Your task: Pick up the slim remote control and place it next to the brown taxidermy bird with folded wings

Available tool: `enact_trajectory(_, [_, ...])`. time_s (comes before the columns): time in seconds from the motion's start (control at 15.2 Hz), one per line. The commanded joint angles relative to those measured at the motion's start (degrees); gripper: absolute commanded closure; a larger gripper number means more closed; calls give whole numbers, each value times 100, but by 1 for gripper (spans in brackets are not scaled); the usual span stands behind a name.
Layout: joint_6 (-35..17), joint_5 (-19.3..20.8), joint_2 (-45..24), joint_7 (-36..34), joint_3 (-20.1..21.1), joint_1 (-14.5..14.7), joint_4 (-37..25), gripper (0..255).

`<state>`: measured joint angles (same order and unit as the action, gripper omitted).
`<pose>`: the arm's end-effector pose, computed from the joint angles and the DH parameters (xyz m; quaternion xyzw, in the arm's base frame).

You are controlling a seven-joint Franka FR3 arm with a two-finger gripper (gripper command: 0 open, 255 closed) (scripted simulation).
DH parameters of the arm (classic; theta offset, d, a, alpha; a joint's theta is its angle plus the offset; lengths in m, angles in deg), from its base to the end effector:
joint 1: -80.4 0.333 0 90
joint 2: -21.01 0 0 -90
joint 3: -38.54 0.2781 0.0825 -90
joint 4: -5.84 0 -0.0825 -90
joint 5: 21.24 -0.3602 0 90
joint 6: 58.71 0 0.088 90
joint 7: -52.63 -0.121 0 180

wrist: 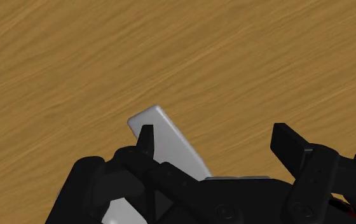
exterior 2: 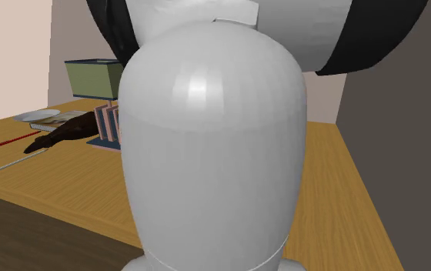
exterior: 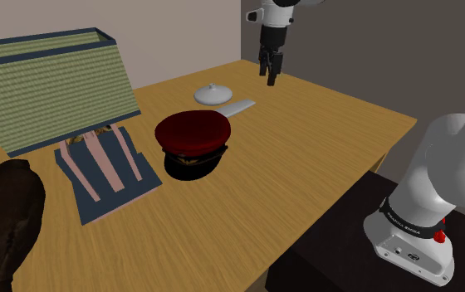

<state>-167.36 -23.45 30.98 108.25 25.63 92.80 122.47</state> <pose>0.4946 -0.0050 0.4770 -0.8879 -0.4582 -0.0310 0.0262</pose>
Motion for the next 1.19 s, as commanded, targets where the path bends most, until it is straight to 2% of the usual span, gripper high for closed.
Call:
enact_trajectory(0.0, [-115, -39, -453, 610, -21, 91, -267, 0])
enact_trajectory(0.46, [-355, -92, -1765, 2250, 174, 285, -1162, 0])
enact_trajectory(0.92, [-859, -134, -1911, 2278, 190, 282, -802, 0])
enact_trajectory(1.12, [-900, -138, -1926, 2281, 190, 283, -775, 0])
